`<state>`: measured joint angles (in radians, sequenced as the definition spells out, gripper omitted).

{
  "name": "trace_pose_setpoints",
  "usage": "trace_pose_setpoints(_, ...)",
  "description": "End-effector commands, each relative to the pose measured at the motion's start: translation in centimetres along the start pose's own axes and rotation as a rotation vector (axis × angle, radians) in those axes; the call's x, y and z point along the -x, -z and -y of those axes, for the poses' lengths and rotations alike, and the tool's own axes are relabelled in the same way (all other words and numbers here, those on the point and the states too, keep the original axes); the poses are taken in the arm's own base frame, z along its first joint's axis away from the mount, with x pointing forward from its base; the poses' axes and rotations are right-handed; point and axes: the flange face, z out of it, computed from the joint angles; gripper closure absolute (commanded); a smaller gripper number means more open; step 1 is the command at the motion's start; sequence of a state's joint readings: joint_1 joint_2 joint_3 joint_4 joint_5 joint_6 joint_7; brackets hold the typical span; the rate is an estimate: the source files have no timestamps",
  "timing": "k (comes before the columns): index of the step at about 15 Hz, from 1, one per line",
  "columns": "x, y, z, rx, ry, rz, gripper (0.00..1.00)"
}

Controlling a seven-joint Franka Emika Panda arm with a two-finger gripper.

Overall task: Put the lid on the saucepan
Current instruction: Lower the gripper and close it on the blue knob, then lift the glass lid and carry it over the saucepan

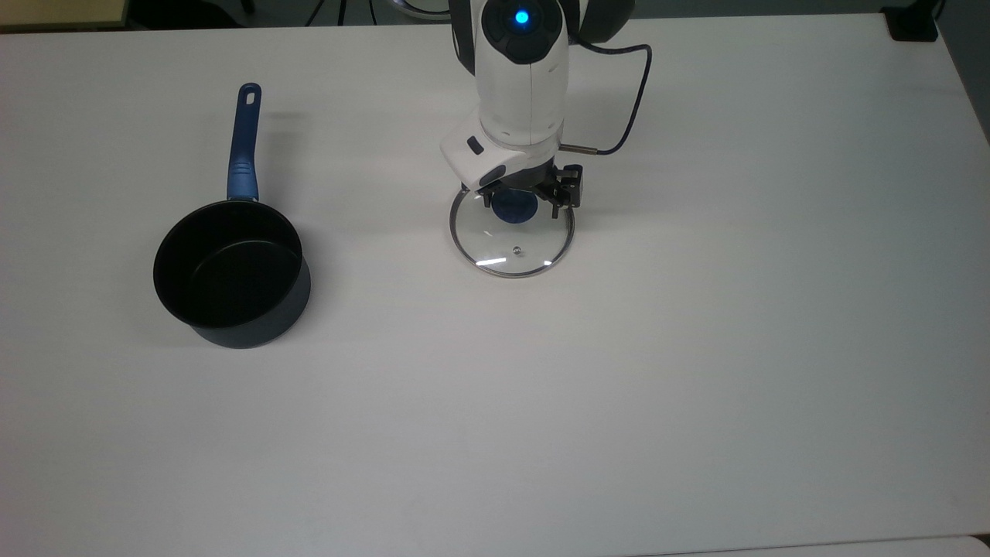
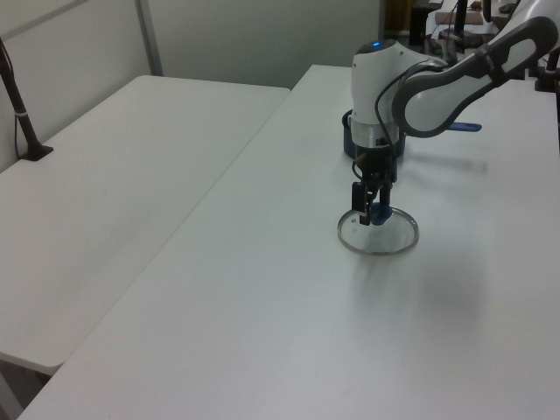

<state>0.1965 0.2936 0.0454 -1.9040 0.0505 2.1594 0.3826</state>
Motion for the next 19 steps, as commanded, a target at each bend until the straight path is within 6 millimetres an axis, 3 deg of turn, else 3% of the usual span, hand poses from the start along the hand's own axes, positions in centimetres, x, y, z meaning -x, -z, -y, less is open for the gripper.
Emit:
trace_pose_setpoints(1,-0.1,-0.1,-0.1,0.018,-0.006,-0.026,0.16)
trace_pose_setpoints(3,-0.1,-0.1,-0.1,0.026,0.0,-0.029,0.2)
trace_pose_setpoints(8,-0.6,1.0,-0.8,0.023,-0.007,-0.04,0.49)
trace_pose_setpoints(10,-0.8,1.9,-1.4,0.028,-0.016,-0.029,0.52)
trace_pose_setpoints(14,-0.7,7.7,-3.3,0.027,-0.045,-0.043,0.52)
trace_pose_setpoints(19,-1.9,13.1,-6.3,0.037,-0.094,-0.019,0.52)
